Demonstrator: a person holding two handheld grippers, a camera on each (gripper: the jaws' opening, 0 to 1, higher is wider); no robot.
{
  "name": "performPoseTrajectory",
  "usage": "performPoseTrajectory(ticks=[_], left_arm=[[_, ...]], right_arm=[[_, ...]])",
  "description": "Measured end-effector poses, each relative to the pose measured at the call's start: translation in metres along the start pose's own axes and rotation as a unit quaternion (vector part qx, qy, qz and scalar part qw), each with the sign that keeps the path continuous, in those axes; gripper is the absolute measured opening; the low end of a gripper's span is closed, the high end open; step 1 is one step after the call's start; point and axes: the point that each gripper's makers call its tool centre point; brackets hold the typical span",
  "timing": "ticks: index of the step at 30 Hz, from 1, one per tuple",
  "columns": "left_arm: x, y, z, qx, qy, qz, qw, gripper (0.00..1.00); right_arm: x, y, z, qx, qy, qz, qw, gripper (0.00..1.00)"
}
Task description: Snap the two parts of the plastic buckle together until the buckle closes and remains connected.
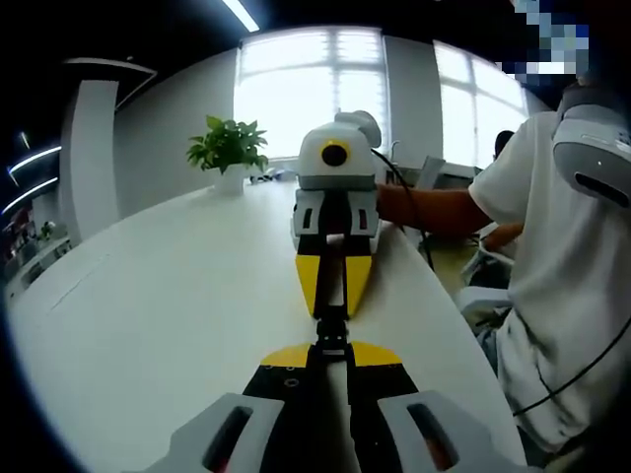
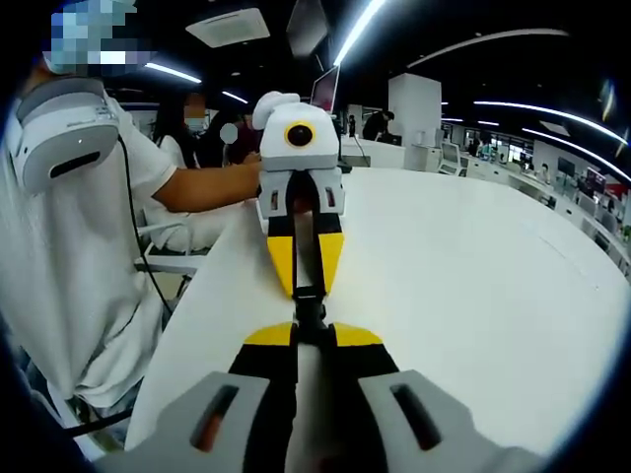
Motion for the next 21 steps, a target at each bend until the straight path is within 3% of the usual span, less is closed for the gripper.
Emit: performPoseTrajectory(ticks=[21], left_arm=[[0.0013, 0.0005, 0.0014, 0.003, -0.003, 0.001, 1.0, 0.1]], right_arm=[[-0.0012, -0.0002, 0.0, 0.005, 0.008, -0.004, 0.9999, 0.11]])
Point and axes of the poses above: the point that each gripper's makers call its tool centre point, and the gripper's own axes: z roughly forward along the fingers, x roughly to its left, y roughly out of its top, and after that the axes turned 9 degrees about x, right-handed
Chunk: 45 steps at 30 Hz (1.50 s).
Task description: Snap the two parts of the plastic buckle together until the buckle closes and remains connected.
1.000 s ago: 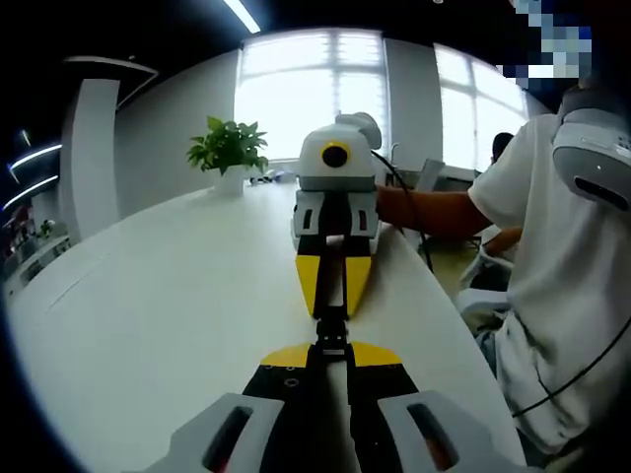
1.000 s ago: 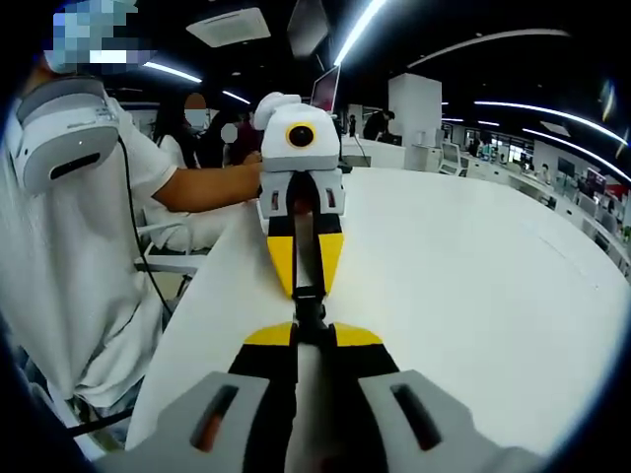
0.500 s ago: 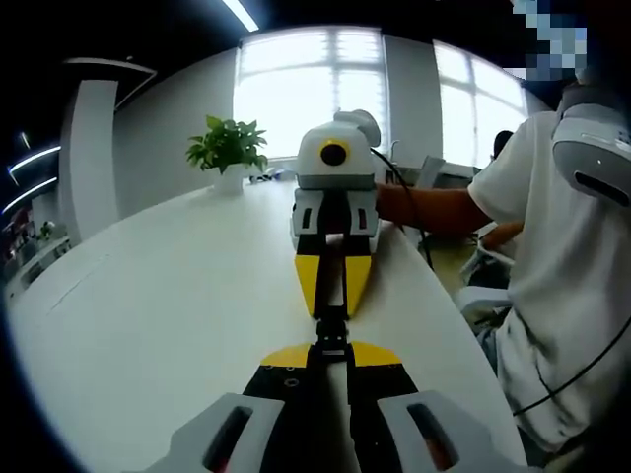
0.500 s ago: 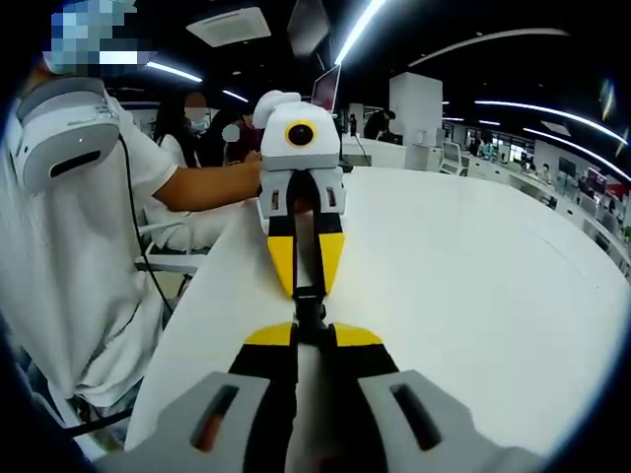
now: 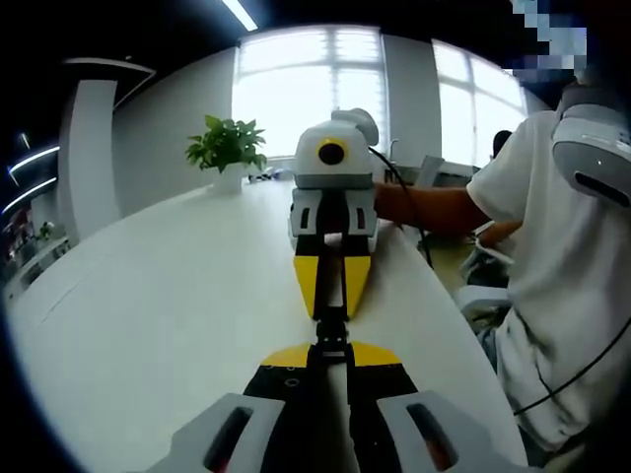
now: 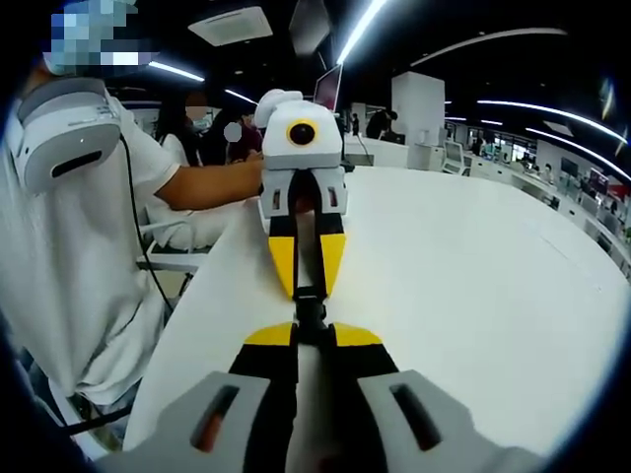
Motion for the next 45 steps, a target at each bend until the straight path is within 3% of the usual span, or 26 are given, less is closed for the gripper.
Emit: performPoseTrajectory(ticks=[9, 17, 45], left_arm=[[-0.0004, -0.0002, 0.0002, 0.01, 0.001, 0.006, 0.9999, 0.09], [-0.0013, 0.0036, 0.0053, -0.008, 0.0, 0.004, 1.0, 0.08], [-0.0004, 0.0025, 0.0027, -0.008, 0.008, -0.004, 0.9999, 0.11]], right_arm=[[-0.0003, 0.0001, 0.0006, 0.001, 0.005, -0.003, 1.0, 0.11], [0.0023, 0.0037, 0.0051, -0.008, 0.004, -0.007, 0.9999, 0.11], [0.0011, 0.0034, 0.0036, -0.008, -0.004, -0.005, 0.9999, 0.11]])
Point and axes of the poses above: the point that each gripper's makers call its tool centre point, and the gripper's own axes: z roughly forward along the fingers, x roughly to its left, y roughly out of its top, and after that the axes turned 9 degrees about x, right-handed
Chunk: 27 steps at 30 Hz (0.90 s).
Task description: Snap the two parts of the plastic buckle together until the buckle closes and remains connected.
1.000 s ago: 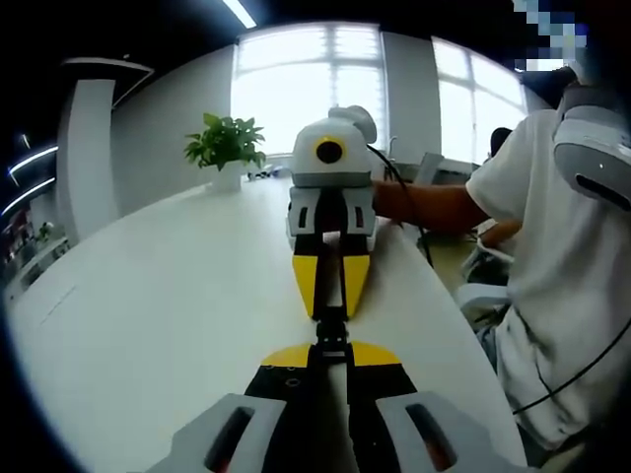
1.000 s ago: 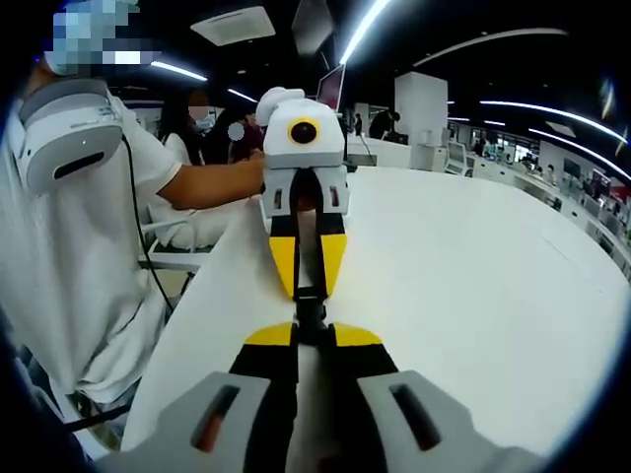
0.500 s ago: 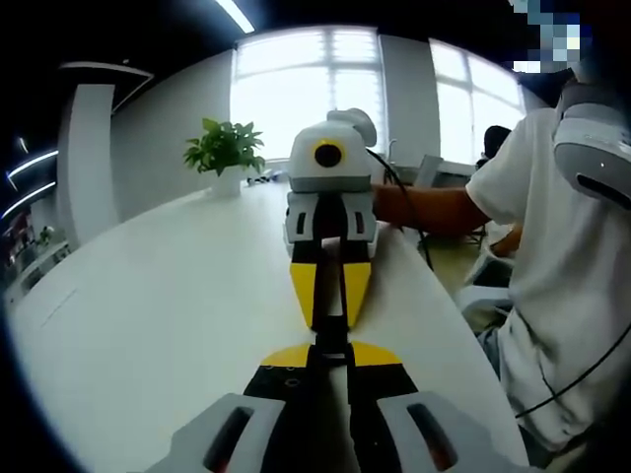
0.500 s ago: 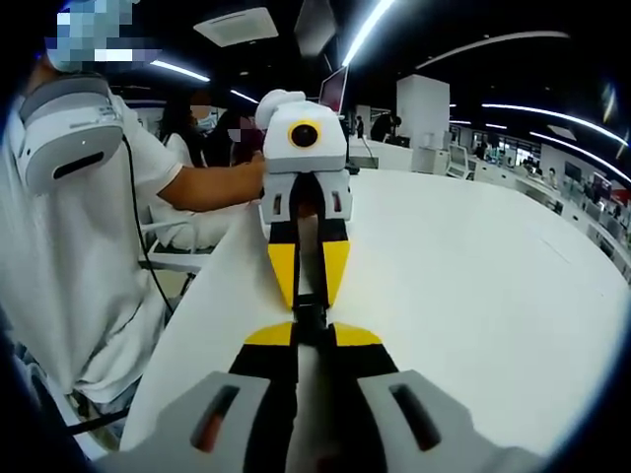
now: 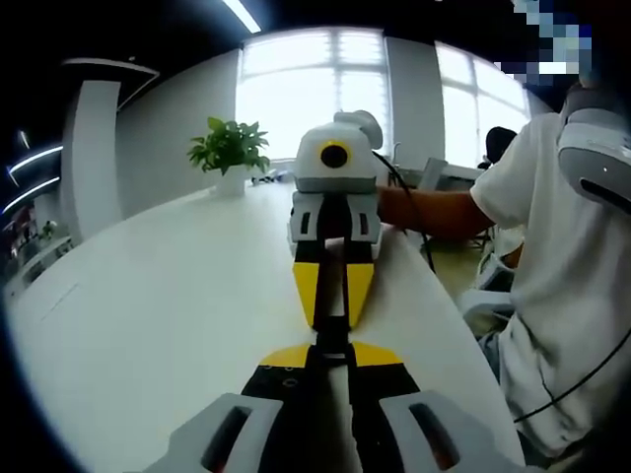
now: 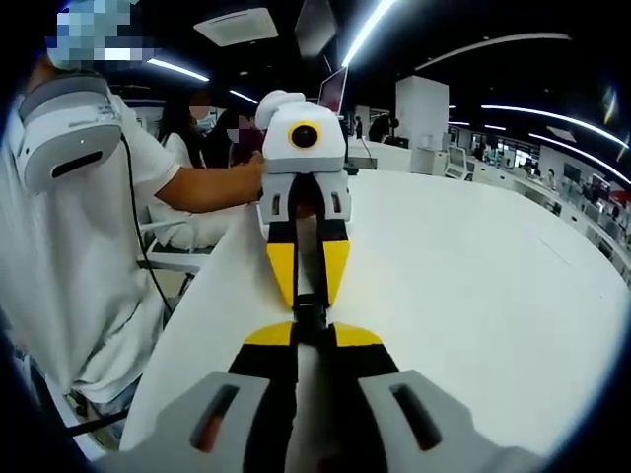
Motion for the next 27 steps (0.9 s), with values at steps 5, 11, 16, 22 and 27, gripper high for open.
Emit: performPoseTrajectory(ticks=[5, 11, 16, 22, 27], left_arm=[[0.0003, 0.0002, 0.0006, -0.003, 0.004, 0.003, 1.0, 0.11], [0.0022, 0.0007, 0.0011, -0.008, 0.013, 0.007, 0.9999, 0.14], [0.0026, 0.0008, 0.0014, -0.008, 0.014, 0.006, 0.9999, 0.15], [0.0055, 0.0022, 0.0015, -0.011, 0.025, 0.008, 0.9996, 0.28], [0.0049, 0.0017, 0.0029, -0.014, 0.023, -0.001, 0.9996, 0.38]], right_arm=[[-0.0004, -0.0007, -0.0004, -0.002, 0.0, 0.001, 1.0, 0.11], [-0.0016, -0.0014, -0.0008, -0.003, 0.001, 0.003, 1.0, 0.11], [-0.001, -0.0014, -0.0007, -0.003, 0.001, 0.003, 1.0, 0.11], [-0.0012, -0.0016, -0.0007, -0.004, 0.002, 0.004, 1.0, 0.12], [-0.0016, -0.0015, -0.0005, -0.005, 0.001, 0.004, 1.0, 0.12]])
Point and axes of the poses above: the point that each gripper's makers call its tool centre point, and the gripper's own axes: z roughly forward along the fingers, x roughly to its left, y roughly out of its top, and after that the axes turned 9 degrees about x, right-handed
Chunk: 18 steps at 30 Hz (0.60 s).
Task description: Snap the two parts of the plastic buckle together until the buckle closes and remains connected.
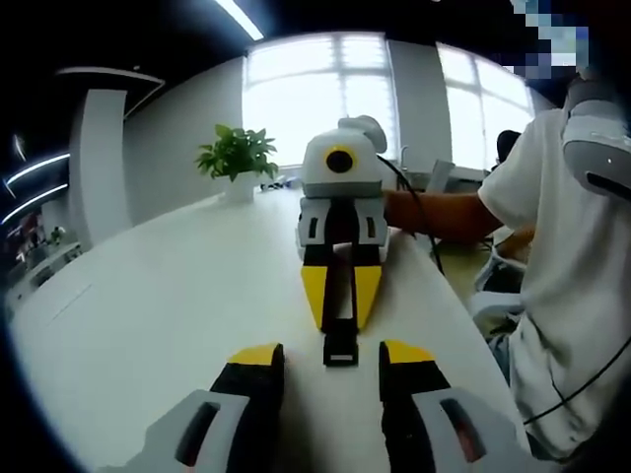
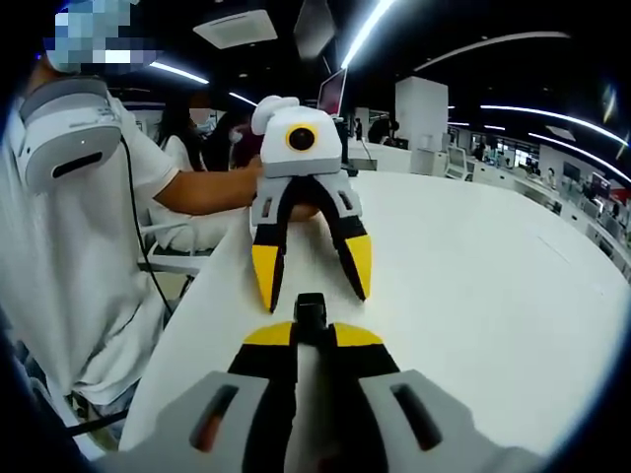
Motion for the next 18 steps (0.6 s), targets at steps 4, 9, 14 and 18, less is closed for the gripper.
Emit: performPoseTrajectory(ticks=[4, 9, 14, 18], left_arm=[[0.0007, 0.0007, 0.0008, 0.0, 0.005, 0.002, 1.0, 0.38], [0.0029, 0.0039, 0.0011, -0.007, 0.011, 0.001, 0.9999, 0.45], [0.0067, 0.0049, 0.0005, -0.016, 0.022, -0.002, 0.9996, 0.52], [0.0081, 0.0042, 0.0, -0.015, 0.027, -0.005, 0.9995, 0.52]], right_arm=[[-0.0006, -0.0002, -0.0001, 0.001, 0.0, 0.0, 1.0, 0.12], [-0.0008, -0.0003, -0.0001, 0.0, 0.0, 0.0, 1.0, 0.12], [-0.0009, -0.0002, 0.0001, -0.001, -0.001, 0.0, 1.0, 0.12], [-0.0001, 0.0004, 0.0007, 0.0, 0.0, 0.0, 1.0, 0.12]])
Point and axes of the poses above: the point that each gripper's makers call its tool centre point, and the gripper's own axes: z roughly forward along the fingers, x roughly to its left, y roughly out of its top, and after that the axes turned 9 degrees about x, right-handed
